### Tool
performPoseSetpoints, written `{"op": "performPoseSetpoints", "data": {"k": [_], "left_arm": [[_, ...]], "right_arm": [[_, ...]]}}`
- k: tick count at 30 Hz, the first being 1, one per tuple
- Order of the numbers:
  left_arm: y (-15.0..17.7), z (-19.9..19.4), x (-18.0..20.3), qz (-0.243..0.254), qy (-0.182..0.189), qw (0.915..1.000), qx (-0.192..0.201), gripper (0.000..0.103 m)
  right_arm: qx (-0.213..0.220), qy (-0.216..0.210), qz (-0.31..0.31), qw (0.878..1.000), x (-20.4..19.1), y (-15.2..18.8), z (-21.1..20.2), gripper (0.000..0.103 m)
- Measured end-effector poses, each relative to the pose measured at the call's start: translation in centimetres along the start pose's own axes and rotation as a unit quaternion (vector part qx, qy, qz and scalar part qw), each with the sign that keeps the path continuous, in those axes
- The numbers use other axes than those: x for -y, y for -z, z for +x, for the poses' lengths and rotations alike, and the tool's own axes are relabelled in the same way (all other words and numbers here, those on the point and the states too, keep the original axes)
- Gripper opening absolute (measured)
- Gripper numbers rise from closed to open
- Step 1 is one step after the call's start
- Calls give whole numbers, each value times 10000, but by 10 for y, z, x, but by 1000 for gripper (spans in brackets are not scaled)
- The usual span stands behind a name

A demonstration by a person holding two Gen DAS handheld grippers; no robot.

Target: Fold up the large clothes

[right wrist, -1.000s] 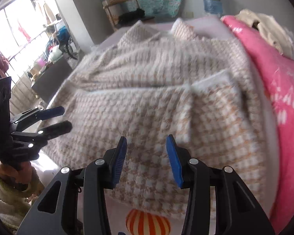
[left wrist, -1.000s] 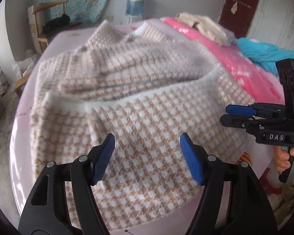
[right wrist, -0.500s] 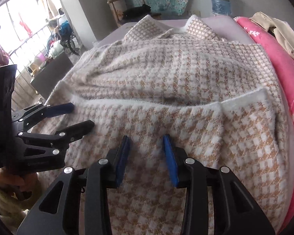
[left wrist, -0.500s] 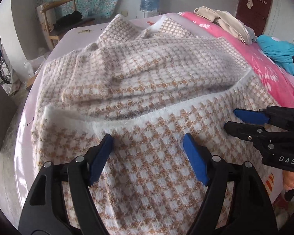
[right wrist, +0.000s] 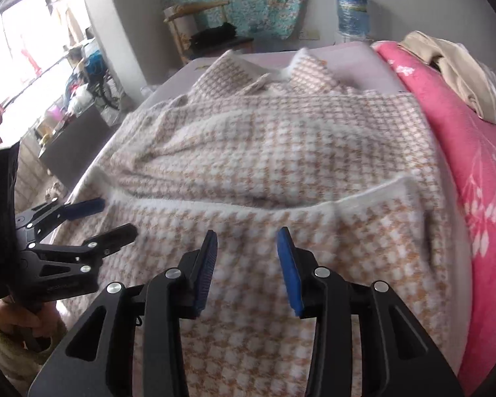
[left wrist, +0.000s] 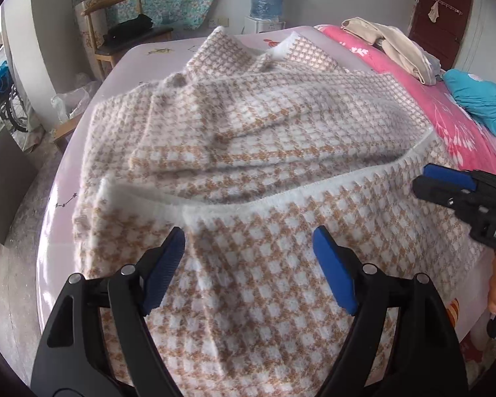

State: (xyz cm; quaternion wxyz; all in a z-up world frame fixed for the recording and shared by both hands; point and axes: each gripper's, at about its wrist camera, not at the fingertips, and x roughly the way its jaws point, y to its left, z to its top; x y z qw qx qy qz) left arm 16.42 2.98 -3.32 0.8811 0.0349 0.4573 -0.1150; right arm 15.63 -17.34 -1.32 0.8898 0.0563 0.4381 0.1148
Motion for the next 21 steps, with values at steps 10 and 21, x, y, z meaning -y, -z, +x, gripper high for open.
{"op": "performPoseSetpoints", "data": {"k": [10,21], "left_arm": [[9,14,-11,-172,-79,9997,-158,87],[10,15,-13,-233,-150,9994,-215,93]], "right_arm": [[-228,7,757,9969,41,9,15,53],[-62,-86,311,9995,10,15,-25,76]]}}
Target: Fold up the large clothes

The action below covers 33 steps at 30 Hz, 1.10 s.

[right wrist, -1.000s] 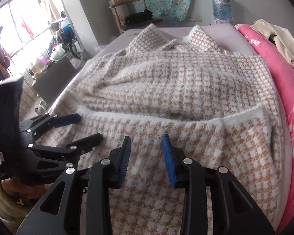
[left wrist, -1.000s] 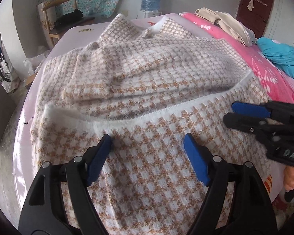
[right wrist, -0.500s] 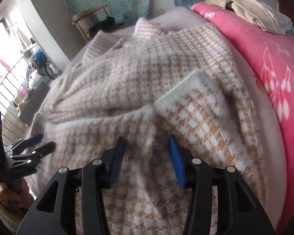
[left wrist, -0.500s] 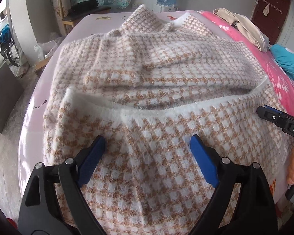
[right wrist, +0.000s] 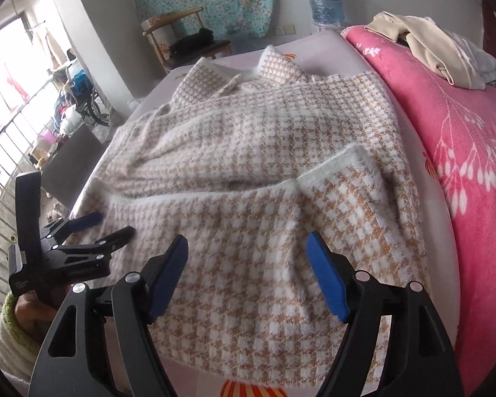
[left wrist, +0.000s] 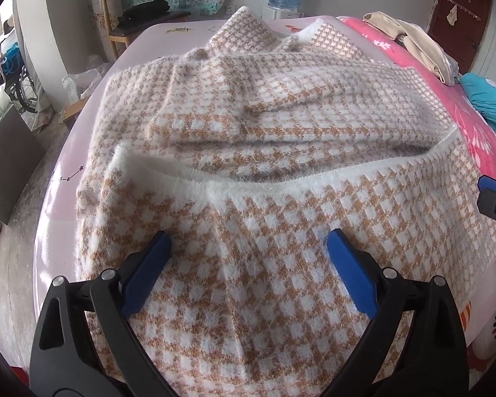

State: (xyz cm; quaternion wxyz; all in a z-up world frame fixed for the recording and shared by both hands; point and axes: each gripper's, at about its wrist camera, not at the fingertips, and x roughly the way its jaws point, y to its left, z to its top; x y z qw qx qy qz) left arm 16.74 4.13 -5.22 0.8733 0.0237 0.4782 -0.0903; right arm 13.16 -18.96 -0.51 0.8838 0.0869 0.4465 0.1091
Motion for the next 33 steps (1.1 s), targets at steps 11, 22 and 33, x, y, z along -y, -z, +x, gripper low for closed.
{"op": "performPoseSetpoints", "data": {"k": [11,22,33], "left_arm": [[-2,1,0,-107,-106,9998,-112,95],[-1,2,2,-142,-184,9997,-119,95],[-1,2,3,-169,-210,9996,-124,95]], "right_arm": [[-465,290,-565,9969,-17,22,31,86],[-478,260,-541,9971,-16,26,35,89],[-483,270,-578,9968,-17,26,35,91]]}}
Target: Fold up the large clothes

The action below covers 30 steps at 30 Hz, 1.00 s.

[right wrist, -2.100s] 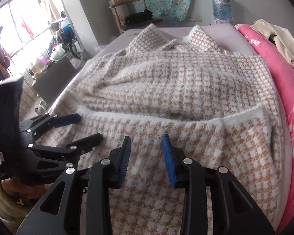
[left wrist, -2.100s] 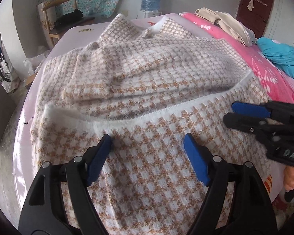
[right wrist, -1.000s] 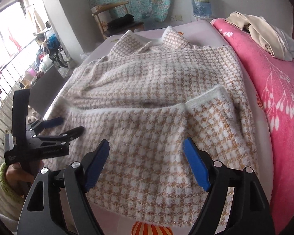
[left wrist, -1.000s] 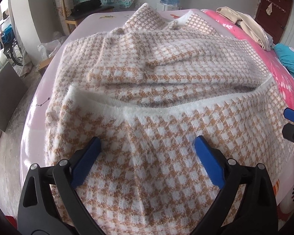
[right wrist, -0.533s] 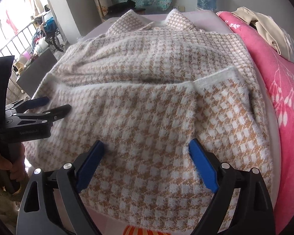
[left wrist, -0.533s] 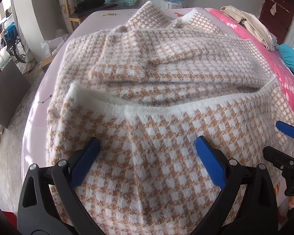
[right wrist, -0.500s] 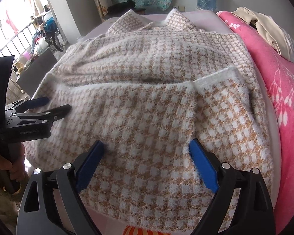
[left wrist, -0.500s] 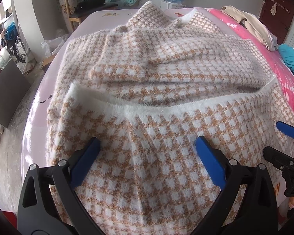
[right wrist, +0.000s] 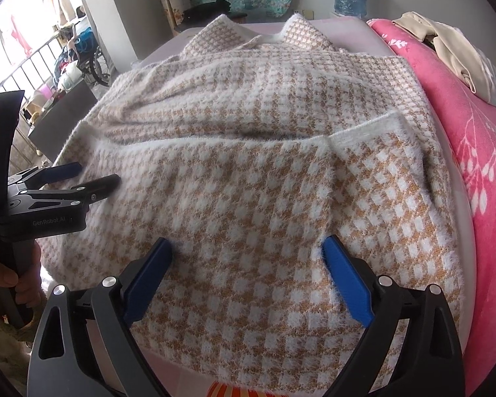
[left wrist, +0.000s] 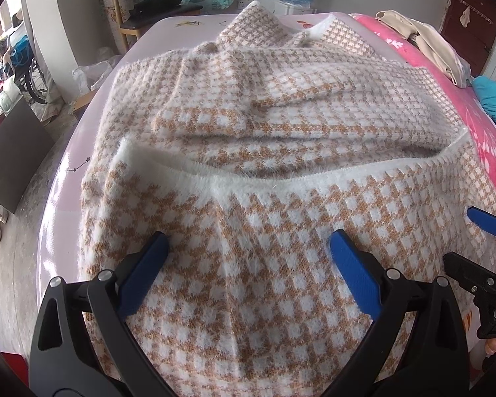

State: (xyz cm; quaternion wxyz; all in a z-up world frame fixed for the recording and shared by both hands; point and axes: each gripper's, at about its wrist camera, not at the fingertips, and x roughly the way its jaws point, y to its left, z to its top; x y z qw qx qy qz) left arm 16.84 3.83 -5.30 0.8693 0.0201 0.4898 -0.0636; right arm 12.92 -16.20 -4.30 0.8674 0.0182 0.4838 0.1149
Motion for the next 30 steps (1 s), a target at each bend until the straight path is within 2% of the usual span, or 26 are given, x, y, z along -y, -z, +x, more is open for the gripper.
{"op": "performPoseSetpoints", "data": {"k": [30], "left_arm": [[0,1,0,-42,-32,10000,-46,95]], "right_arm": [[-146,-51,28,9999,1,-3,3,91]]}}
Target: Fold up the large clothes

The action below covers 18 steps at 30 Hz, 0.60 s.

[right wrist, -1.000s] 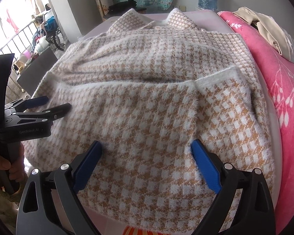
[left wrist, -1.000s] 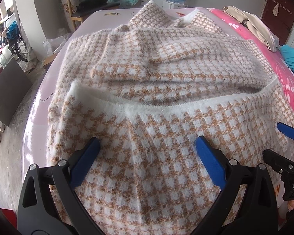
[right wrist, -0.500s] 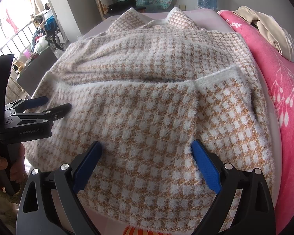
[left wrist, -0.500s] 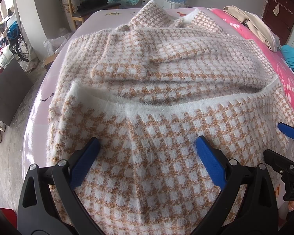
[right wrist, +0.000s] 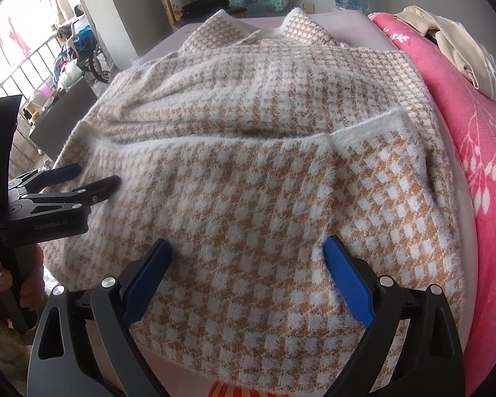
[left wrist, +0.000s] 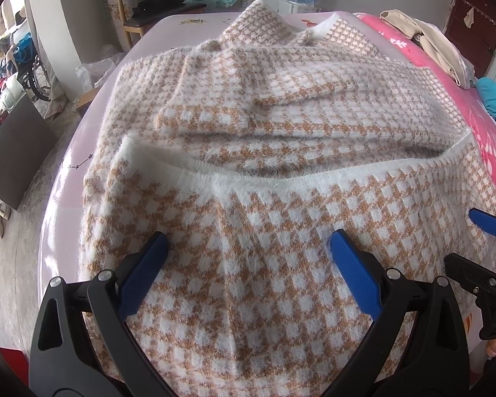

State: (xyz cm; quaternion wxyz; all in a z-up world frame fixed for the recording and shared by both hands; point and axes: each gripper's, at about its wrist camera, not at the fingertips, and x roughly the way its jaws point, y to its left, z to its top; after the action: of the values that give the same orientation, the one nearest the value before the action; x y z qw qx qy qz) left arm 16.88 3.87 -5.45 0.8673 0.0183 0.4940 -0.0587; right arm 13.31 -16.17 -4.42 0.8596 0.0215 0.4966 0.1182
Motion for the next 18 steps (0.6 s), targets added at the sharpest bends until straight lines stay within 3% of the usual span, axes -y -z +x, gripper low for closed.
{"op": "performPoseSetpoints", "data": {"k": [9,18], "left_arm": [[-1,0,0,-18,3,10000,-19,95],[0,0,1,-26,-8,10000,-2,95]], "right_arm": [[-72,-212,394,9990,9,-15,-9,91],[60,-197,371,9991,3,-34,-18,91]]}}
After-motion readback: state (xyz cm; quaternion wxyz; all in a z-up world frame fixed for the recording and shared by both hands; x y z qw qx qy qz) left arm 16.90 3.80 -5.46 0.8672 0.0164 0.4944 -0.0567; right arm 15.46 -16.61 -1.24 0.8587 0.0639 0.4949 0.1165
